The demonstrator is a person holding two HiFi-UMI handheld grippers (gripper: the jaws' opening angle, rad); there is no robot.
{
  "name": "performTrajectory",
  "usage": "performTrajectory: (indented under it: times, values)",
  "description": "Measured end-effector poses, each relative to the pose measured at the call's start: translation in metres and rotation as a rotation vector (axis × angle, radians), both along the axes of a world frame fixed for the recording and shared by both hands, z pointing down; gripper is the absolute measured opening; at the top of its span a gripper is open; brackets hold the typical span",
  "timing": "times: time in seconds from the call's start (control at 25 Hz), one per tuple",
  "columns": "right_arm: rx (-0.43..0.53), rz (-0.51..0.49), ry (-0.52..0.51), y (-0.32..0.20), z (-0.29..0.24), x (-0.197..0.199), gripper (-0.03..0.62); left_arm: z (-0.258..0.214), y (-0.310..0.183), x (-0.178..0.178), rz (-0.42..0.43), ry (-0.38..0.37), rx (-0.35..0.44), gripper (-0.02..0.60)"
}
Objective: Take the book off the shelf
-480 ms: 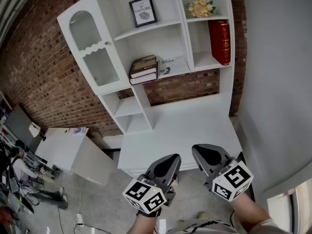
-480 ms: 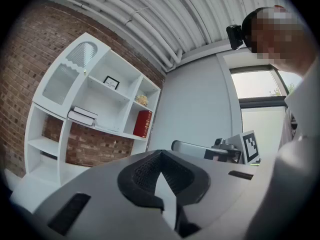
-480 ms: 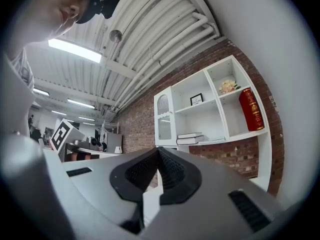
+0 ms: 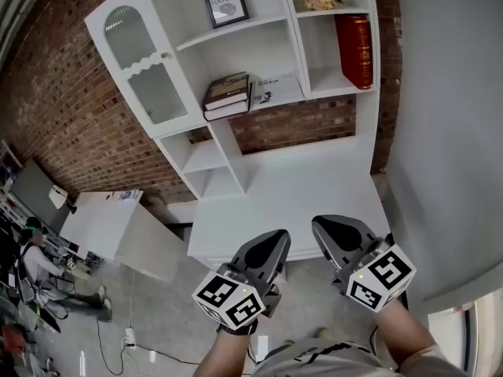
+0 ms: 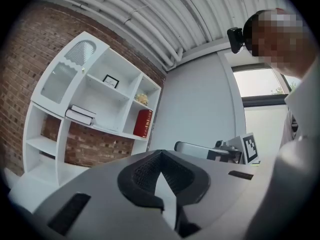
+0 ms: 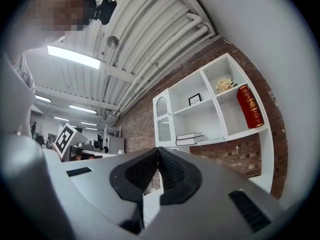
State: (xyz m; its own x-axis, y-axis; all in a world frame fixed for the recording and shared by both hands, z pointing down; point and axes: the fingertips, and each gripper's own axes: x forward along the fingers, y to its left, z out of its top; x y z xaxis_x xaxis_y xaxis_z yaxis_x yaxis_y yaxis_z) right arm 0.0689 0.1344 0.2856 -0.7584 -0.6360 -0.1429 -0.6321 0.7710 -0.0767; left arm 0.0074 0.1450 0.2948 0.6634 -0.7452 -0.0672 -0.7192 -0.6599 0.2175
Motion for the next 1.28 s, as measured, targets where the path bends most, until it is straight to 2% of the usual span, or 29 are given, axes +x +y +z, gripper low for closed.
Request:
performTrajectory:
  times: [0.2, 0.32, 0.6, 1.0, 1.28]
  values:
    - [-0.003, -0.016, -0.042, -0.014, -0.006, 0.011, 0.018, -0.010, -0.018, -0.013, -0.054, 0.004, 0.004, 0.012]
    - [-0.034, -0.021, -0.047, -0.015, 0.006, 0.011, 0.018, 0.000, -0.021, -0.015, -0.077, -0.011, -0.017, 0.012]
    - [-0.044, -0.004, -0.026, -0.040, 0.024, 0.009, 0.018, 0.016, -0.048, -0.015, -0.070, -0.014, -0.040, 0.012]
    - [0.015, 0.072, 0.088, -0.127, 0.035, -0.016, 0.018, 0.021, -0.145, -0.027, -0.038, -0.040, 0.005, 0.012]
    - [0.041, 0.155, 0.139, -0.204, 0.028, -0.041, 0.018, 0.013, -0.227, -0.044, 0.039, -0.051, 0.023, 0.012]
